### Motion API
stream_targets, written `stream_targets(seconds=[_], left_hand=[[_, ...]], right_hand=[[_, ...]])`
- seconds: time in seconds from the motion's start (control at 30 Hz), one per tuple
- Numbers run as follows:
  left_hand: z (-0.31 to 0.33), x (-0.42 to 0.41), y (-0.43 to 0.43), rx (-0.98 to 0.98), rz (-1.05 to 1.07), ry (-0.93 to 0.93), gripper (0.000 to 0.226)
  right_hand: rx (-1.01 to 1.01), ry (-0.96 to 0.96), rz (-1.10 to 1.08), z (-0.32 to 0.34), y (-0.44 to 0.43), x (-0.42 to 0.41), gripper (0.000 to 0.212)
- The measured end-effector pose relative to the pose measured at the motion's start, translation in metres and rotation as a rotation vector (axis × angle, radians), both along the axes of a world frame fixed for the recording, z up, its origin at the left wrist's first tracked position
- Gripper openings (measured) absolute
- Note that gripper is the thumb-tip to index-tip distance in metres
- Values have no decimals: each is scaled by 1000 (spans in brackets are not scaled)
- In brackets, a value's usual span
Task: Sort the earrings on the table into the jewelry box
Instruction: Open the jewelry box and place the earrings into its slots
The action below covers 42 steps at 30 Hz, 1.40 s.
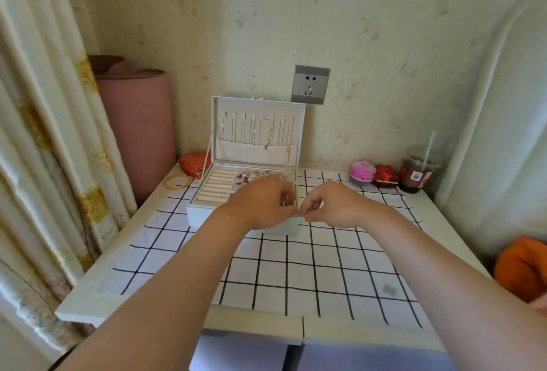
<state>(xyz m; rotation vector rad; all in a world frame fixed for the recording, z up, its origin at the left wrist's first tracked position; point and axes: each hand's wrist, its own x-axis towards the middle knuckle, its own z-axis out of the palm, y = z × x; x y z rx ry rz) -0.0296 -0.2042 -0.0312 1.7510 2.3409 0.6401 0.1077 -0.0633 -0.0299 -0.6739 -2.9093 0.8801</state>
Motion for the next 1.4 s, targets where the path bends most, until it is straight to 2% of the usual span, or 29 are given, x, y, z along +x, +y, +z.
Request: stream_targets(seconds=[0.1, 0.37, 0.47, 0.63, 0.73, 0.93, 1.13, 1.23, 1.4], left_hand=[[-1, 31, 13, -85, -80, -25, 26], [-21, 109, 40, -318, -322, -62, 30], [-30, 129, 49, -381, -364, -66, 32], [-41, 149, 62, -368, -379, -12, 33], [-45, 156, 67, -328, -347, -25, 25], [-48, 152, 72, -346, -306, -39, 18], [-41, 132, 66, -366, -310, -81, 16], [-39, 120, 62, -318, -285, -114, 13], [-30, 93, 56, -199, -231, -161, 13]], right_hand=[[-49, -134, -32, -2, 7, 32, 13], [50, -590, 27, -4, 21, 98, 18], [11, -684, 14, -4, 22, 117, 22], [-31, -673, -65, -9, 27, 136, 24], [-20, -661, -97, -12, 29, 140, 20], [-24, -634, -98, -14, 27, 135, 26], [-25, -604, -98, -18, 28, 126, 11], [-47, -502, -109, -14, 29, 120, 5], [-71, -226, -157, -11, 29, 99, 9]])
